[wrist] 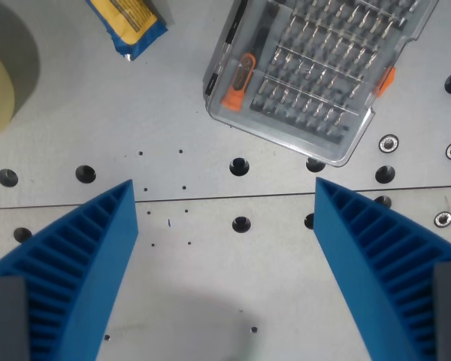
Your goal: Move above the blue bag
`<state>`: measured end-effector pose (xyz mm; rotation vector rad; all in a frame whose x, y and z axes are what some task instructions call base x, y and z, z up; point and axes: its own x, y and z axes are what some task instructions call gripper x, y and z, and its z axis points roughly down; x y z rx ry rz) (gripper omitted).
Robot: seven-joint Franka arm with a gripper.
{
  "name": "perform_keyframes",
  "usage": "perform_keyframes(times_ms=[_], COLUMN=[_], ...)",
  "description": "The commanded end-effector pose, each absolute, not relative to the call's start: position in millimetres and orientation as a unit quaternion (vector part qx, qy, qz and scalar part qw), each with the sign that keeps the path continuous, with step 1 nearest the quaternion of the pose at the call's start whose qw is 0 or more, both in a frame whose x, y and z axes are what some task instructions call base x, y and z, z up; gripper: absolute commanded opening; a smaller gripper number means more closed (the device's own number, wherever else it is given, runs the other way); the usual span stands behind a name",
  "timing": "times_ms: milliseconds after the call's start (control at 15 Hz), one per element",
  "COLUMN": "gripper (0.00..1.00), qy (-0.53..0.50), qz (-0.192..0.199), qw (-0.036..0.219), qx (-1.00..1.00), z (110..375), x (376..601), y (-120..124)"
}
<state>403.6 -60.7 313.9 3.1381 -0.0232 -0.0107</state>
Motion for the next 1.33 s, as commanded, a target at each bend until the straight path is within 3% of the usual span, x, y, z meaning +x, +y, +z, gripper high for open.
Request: perform_keyframes(times_ms=[67,733,1333], gripper=[1.00,1.00,1.00], qy=[-0.007,0.020,0.093], qz=[-0.001,-0.001,-0.002], qw=[0.002,0.002,-0.001], qx=[1.000,1.000,0.996], z=[316.1,311.5,290.1], x=[403.6,407.0,424.0], y=[-60.7,-57.7,-43.0])
